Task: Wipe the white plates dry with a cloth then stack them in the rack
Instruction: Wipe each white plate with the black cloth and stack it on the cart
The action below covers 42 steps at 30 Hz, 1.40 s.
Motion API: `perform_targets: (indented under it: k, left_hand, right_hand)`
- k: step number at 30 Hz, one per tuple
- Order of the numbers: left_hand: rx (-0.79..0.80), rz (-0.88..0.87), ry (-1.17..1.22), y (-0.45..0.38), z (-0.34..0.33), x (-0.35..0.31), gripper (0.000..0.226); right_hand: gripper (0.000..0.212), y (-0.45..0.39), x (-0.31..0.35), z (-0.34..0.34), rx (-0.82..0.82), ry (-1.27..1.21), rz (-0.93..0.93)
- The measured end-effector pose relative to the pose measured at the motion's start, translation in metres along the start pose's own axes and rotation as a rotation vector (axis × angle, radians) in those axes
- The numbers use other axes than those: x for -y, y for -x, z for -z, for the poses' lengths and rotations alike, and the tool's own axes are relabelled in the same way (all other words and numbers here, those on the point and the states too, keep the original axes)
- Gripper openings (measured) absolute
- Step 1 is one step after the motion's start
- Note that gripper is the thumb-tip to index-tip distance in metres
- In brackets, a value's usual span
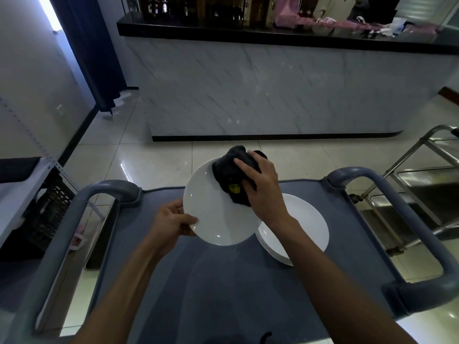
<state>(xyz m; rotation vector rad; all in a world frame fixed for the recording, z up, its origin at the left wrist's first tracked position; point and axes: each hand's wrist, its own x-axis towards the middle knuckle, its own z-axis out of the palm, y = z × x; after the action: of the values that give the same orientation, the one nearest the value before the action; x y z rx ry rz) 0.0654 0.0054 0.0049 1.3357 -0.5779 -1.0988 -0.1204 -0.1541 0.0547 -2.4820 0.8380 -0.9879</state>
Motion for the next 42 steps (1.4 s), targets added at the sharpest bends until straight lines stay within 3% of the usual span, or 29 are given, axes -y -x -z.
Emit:
perform_targets:
  k: [15, 20, 26, 31, 35, 39, 42]
  left_hand:
    - [0.001, -0.03, -0.016, 0.005, 0.011, 0.005, 0.051]
    - [-0.011, 0.002, -0.037, 0.004, 0.012, 0.005, 0.041]
    - [-0.202, 0.091, -0.034, 0.0, -0.018, 0.007, 0.021]
    - [-0.238, 0.212, 0.237, -0.001, -0.047, 0.011, 0.063]
    - [-0.268, 0.297, 0.292, -0.004, -0.056, 0.007, 0.063]
    - [-0.236, 0.386, 0.256, -0.003, -0.063, -0.001, 0.056]
    - [-0.221, 0.437, 0.268, -0.002, -0.067, -0.003, 0.065]
  right_hand:
    - [0.061, -0.005, -0.009, 0.006, 0.159, -0.054, 0.001]
    - [0.064, -0.001, -0.012, 0.006, 0.102, -0.121, -0.031]
    - [0.061, 0.013, -0.018, 0.002, -0.041, -0.107, -0.013]
    - [0.056, 0.02, -0.023, 0.008, -0.087, -0.082, 0.089]
    - [0.046, 0.024, -0.026, 0.017, -0.143, -0.08, 0.194]
    - [0.055, 0.025, -0.031, 0.025, -0.172, -0.068, 0.287]
    - [0.057, 0.025, -0.038, 0.031, -0.187, -0.05, 0.351]
